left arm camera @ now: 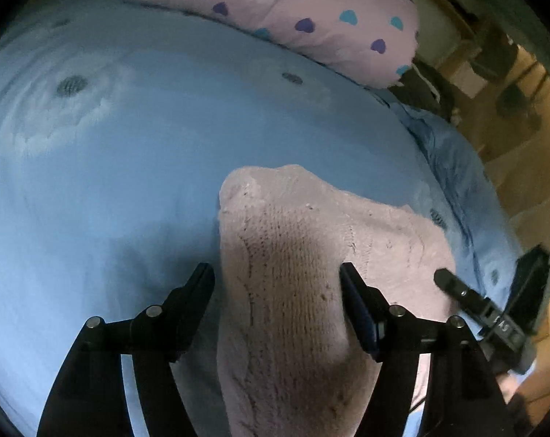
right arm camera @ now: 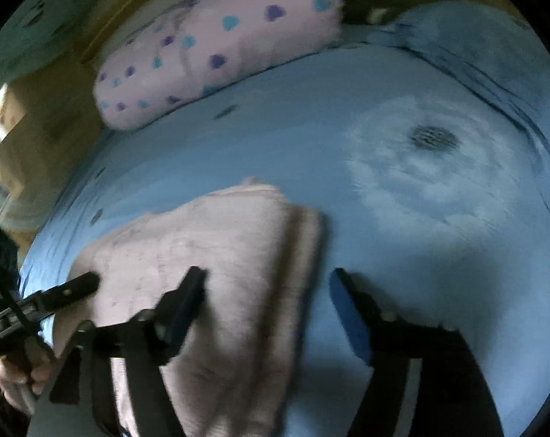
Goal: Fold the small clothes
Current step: 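Open the left gripper to release the folded edge onto the cardigan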
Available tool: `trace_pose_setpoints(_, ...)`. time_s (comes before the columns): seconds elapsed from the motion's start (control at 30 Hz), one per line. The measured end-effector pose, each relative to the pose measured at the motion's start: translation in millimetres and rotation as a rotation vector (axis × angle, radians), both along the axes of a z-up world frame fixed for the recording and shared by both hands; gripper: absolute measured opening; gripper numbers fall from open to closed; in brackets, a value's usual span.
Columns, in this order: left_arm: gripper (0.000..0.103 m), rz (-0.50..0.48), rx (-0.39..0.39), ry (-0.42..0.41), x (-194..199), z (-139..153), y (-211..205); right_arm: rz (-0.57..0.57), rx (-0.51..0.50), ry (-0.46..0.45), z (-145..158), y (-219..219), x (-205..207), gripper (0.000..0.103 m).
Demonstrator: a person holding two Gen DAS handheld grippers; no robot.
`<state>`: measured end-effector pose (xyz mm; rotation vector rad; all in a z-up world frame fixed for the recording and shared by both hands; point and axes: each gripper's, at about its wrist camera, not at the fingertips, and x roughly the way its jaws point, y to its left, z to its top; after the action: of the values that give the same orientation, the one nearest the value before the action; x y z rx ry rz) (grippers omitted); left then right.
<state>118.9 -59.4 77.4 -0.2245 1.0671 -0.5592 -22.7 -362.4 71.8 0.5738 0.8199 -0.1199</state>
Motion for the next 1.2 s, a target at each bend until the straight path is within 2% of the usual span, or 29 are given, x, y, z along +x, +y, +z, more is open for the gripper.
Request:
trace_pose_setpoints(0.1, 0.052, 0.001, 0.031, -0.017, -7.1, 7.2, -2.1, -0.02, 0.044, 0.016, -2.2, -5.6, -3.2, 0.081)
trace_pose_setpoints(0.17, 0.05, -0.005, 0.081, -0.07, -17.0, 17.6, -3.5, -0.012, 0.021, 0.022, 0.6, -1.9, -4.0, 0.081)
trace_pose_setpoints(0.2, 0.046, -0.007, 0.125, -0.129, -26.7, 27.0, -4.1, -0.008, 0.009, 0.023, 1.8, 0.3, -4.5, 0.081)
trace_pose_setpoints(0.3, 0.028, -0.027, 0.208, -0.271, -50.9, 48.5, -3.3, -0.04, -0.078, -0.02, 16.5, 8.6, -11.9, 0.081)
trace_pose_setpoints(0.33, 0.015, -0.037, 0.201, -0.29, -57.9, 53.2, 0.1, -0.05, -0.109, -0.072, 27.0, 11.9, -17.6, 0.081)
trace_pose_setpoints(0.37, 0.009, -0.046, 0.181, -0.287, -61.9, 54.3, 4.3, -0.054, -0.135, -0.116, 36.3, 15.0, -22.3, 0.08)
trace_pose_setpoints(0.43, 0.006, -0.076, 0.14, -0.222, -66.3, 44.6, 10.4, -0.03, -0.215, -0.198, 58.6, 29.5, -29.8, 0.074)
trace_pose_setpoints(0.5, 0.006, -0.096, 0.152, -0.157, -65.6, 24.0, 7.9, 0.036, -0.318, -0.21, 68.4, 51.4, -27.7, 0.074)
trace_pose_setpoints(0.53, 0.006, -0.089, 0.157, -0.134, -64.5, 10.6, 6.9, 0.091, -0.384, -0.185, 63.1, 66.5, -22.4, 0.074)
trace_pose_setpoints(0.57, 0.008, -0.062, 0.128, -0.14, -66.1, 1.5, 9.8, 0.152, -0.461, -0.101, 44.9, 81.0, -12.1, 0.072)
trace_pose_setpoints(0.6, 0.009, -0.044, 0.106, -0.148, -67.8, 0.2, 12.4, 0.196, -0.528, 0.03, 18.7, 91.5, -0.5, 0.07)
trace_pose_setpoints(0.63, 0.009, -0.032, 0.097, -0.134, -68.5, -1.0, 12.6, 0.212, -0.534, 0.121, -9.0, 95.4, 6.9, 0.067)
trace_pose_setpoints(0.67, 0.009, -0.027, 0.109, -0.131, -68.6, 0.9, 11.1, 0.174, -0.515, 0.079, -7.2, 92.3, 4.4, 0.071)
trace_pose_setpoints(0.73, 0.01, -0.045, 0.159, -0.133, -67.3, 6.4, 5.4, 0.163, -0.474, 0.142, 1.7, 85.8, 15.3, 0.073)
trace_pose_setpoints(0.87, 0.01, -0.056, 0.226, -0.161, -66.6, 21.3, 0.2, 0.108, -0.418, 0.157, 17.4, 76.2, 11.4, 0.073)
trace_pose_setpoints(1.0, 0.011, -0.076, 0.4, -0.261, -82.3, 38.0, -5.7, 0.039, -0.329, 0.166, 34.0, 72.9, -12.0, 0.071)
trace_pose_setpoints(1.03, 0.011, -0.09, 0.412, -0.293, -92.3, 43.5, -4.2, 0.032, -0.303, 0.144, 39.6, 74.1, -27.0, 0.071)
trace_pose_setpoints(1.1, 0.011, -0.084, 0.372, -0.326, -110.6, 53.0, 5.6, 0.052, -0.303, 0.119, 49.4, 83.2, -46.8, 0.071)
trace_pose_setpoints(1.2, 0.013, -0.044, 0.298, -0.292, -126.4, 60.6, 18.0, 0.119, -0.366, 0.117, 59.5, 101.3, -68.2, 0.071)
